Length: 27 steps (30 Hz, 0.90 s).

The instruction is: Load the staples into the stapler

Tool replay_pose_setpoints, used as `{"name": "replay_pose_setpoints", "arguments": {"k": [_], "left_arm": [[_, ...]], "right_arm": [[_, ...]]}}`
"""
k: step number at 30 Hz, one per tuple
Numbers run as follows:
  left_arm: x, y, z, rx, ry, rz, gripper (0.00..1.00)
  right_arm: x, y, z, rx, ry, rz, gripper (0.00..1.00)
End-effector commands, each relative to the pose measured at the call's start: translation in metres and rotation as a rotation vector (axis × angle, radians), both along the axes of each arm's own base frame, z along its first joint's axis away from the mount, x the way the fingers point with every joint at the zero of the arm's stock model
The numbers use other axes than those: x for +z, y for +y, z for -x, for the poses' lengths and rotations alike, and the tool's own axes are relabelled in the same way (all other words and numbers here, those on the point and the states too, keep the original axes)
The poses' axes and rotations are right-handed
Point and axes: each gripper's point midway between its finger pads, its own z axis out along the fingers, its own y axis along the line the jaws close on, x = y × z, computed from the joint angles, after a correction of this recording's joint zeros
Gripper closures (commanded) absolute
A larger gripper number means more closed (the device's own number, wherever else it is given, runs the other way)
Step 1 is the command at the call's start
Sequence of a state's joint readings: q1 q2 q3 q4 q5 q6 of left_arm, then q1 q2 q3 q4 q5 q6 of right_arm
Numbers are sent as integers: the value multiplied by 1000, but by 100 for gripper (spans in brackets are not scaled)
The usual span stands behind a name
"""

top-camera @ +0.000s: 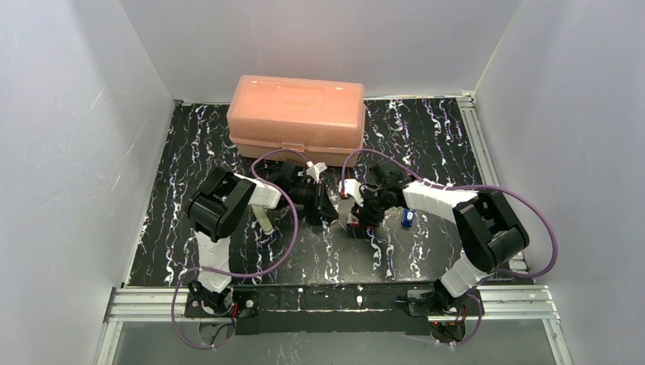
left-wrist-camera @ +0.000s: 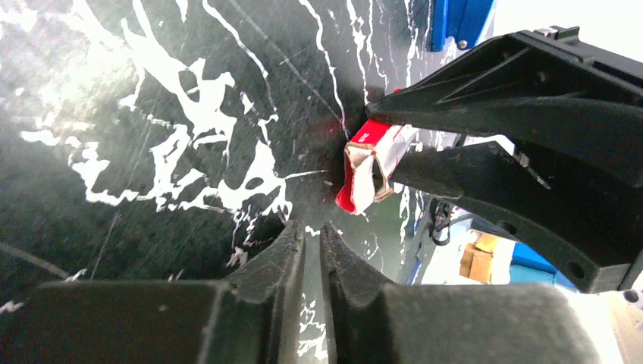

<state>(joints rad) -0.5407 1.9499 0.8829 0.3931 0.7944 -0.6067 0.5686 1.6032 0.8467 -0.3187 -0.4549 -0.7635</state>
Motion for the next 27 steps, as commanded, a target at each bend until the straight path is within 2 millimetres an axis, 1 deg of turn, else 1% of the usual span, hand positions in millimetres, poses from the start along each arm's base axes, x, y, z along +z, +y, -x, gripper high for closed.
{"name": "replay_pose_setpoints", "arguments": {"k": [1,4,6,10,13,21,27], "left_arm": [[2,-13,3,-34,41,26,80],[0,-21,8,-54,59,39,69],[-3,-25,10,-56,70,40,63],[-9,-28,10,-53,86,35,59],[-11,-30,9,-52,79,28,59],[-22,-31,12,-52,76,4,66],[-28,-32,15,-60,67,-9,73]], "right_arm": [[-9,-13,17,6,75,51,53],[-8,-11,16,3,75,43,53],[-8,-10,15,1,75,40,53],[-8,-9,15,-1,76,36,53],[-8,-9,14,-2,76,34,53],[-7,-8,14,-3,78,31,53],[-7,-8,15,-3,79,32,53]]}}
